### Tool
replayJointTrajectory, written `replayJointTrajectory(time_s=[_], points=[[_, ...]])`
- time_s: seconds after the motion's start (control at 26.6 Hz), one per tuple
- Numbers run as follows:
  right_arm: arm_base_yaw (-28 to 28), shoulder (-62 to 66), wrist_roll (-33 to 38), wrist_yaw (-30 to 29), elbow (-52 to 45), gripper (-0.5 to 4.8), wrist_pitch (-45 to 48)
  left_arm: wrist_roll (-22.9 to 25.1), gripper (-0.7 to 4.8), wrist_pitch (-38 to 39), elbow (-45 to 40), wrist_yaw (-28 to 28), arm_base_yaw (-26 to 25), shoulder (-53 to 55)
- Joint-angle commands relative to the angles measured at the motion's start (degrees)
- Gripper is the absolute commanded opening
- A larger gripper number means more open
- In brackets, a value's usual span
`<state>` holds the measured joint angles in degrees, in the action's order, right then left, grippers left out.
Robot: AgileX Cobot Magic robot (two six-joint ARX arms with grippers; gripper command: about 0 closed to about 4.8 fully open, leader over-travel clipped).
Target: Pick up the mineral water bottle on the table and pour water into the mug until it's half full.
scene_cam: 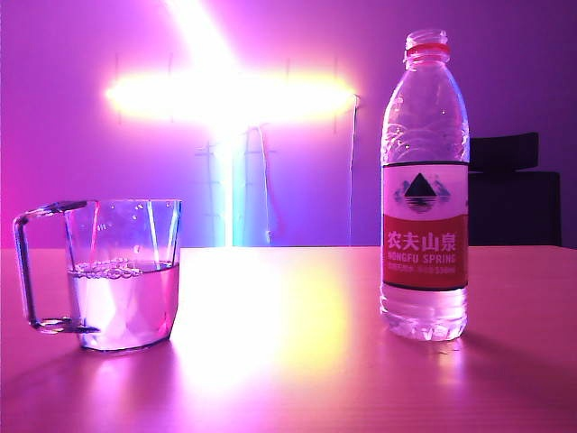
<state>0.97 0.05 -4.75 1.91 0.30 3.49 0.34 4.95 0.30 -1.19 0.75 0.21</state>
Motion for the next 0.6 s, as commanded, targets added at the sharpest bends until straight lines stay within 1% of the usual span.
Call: replayJointTrajectory(time_s=[0.04,0.11,0.6], points=[[0.07,-0.07,1.97,-0.74,-0.24,-0.05,0.63,-0.15,-0.02,-0.74,0.22,-0.13,0.02,0.11],[0.09,-0.07,3.19,-0.68,-0.24,-0.05,0.55,-0.15,-0.02,-0.76,0.22,-0.11,0.02,0.11],[0.37,-0.07,3.48,-0.59,-0.24,-0.05,-1.27,-0.15,-0.02,-0.74,0.22,-0.13,0.02,0.11]])
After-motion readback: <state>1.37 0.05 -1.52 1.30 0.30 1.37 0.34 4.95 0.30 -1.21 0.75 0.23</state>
